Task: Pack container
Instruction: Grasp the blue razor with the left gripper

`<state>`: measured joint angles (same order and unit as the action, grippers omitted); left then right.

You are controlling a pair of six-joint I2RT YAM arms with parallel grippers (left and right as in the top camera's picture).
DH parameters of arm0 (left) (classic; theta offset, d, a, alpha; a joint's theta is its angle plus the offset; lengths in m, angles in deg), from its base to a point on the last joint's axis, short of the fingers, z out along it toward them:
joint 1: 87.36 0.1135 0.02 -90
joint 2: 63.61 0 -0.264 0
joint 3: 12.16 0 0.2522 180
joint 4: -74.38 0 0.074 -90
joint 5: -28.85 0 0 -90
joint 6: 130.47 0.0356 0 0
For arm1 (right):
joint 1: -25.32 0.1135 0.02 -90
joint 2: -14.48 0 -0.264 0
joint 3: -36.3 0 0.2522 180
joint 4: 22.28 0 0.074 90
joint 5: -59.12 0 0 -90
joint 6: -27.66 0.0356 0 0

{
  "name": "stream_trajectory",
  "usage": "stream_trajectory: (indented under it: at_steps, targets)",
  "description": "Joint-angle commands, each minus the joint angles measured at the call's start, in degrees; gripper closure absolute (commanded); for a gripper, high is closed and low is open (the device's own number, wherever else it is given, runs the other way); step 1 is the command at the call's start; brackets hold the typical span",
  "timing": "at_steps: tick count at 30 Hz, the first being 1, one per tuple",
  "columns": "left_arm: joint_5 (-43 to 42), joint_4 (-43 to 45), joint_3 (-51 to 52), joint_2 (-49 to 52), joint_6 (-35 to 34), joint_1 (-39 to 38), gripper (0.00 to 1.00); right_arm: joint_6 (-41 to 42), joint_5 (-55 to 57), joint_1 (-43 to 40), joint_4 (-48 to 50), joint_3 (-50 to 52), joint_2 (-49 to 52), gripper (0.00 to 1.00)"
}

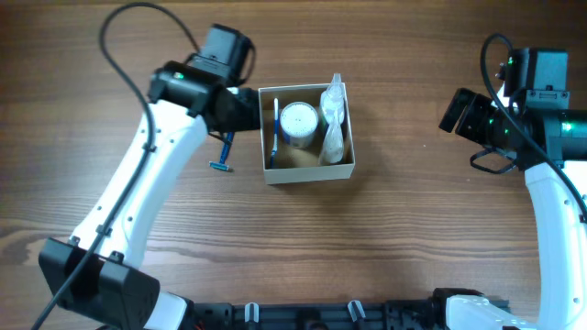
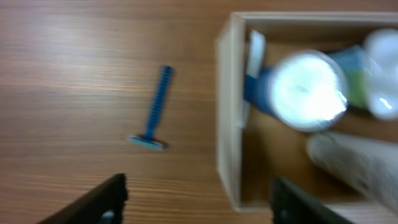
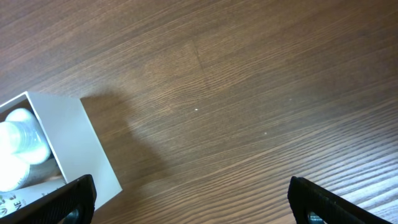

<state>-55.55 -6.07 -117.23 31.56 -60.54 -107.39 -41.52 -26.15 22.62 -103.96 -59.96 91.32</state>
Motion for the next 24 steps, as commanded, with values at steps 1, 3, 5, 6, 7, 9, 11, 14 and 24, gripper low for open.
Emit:
stream_trajectory:
  at_steps: [1,3,5,6,7,9,11,14,24]
  targets:
    - [2.45,2.80,4.85,2.60,0.48,5.84,0.24,0.57,-0.33,-0.17,0.17,0.02,0.59,0.00]
    - [-2.38,6.88,8.52,4.90,4.83,8.28,0.28,0.59,-0.33,-0.17,0.17,0.02,0.59,0.00]
    - [-6.71,10.05,10.95,7.13,8.48,9.66,0.35,0.57,-0.33,-0.17,0.17,0.02,0.59,0.00]
    - [-7.50,10.91,11.56,7.96,9.11,9.97,0.35,0.57,-0.31,-0.17,0.17,0.02,0.57,0.00]
    - [-7.72,12.09,12.24,9.40,9.66,10.32,0.35,0.57,-0.33,-0.17,0.17,0.02,0.59,0.00]
    - [-7.52,13.92,12.74,11.65,10.95,10.58,0.35,0.57,-0.33,-0.17,0.17,0.02,0.59,0.00]
    - [-7.65,15.28,12.74,13.51,12.07,10.56,0.35,0.57,-0.31,-0.17,0.17,0.02,0.57,0.00]
    - [-7.69,17.05,12.74,16.28,13.51,10.56,0.37,0.57,-0.31,-0.17,0.17,0.02,0.59,0.00]
    - [-7.72,18.95,12.74,23.80,13.70,10.51,0.60,0.57,-0.31,-0.17,0.17,0.02,0.59,0.00]
